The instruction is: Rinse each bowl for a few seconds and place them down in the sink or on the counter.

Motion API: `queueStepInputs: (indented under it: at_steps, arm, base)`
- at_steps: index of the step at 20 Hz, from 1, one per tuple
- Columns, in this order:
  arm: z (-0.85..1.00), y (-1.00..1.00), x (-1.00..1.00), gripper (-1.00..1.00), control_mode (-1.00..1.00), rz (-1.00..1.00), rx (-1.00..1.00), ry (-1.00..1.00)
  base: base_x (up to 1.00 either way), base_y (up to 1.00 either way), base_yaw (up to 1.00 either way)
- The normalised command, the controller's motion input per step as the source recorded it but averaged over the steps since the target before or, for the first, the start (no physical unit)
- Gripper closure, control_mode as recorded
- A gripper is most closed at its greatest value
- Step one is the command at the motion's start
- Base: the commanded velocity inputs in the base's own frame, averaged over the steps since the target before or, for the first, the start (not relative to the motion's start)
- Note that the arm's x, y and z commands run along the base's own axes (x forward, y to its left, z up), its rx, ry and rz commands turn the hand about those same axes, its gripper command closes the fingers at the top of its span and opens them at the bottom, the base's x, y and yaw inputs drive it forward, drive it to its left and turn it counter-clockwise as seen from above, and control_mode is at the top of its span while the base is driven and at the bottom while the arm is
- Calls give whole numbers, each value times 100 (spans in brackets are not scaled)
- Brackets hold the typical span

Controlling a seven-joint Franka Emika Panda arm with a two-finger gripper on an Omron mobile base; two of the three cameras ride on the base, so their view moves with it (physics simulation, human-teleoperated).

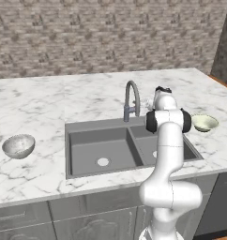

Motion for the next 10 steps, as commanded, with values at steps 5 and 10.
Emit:
queueStepInputs:
  at_steps: [5, 10]
  arm:
    - [-13, -80, -2, 100, -100, -1, 0, 16]
    - [-25, -85, -8, 100, -100, 0, 0, 16]
  base:
    - [0, 0, 0]
    - [0, 0, 0]
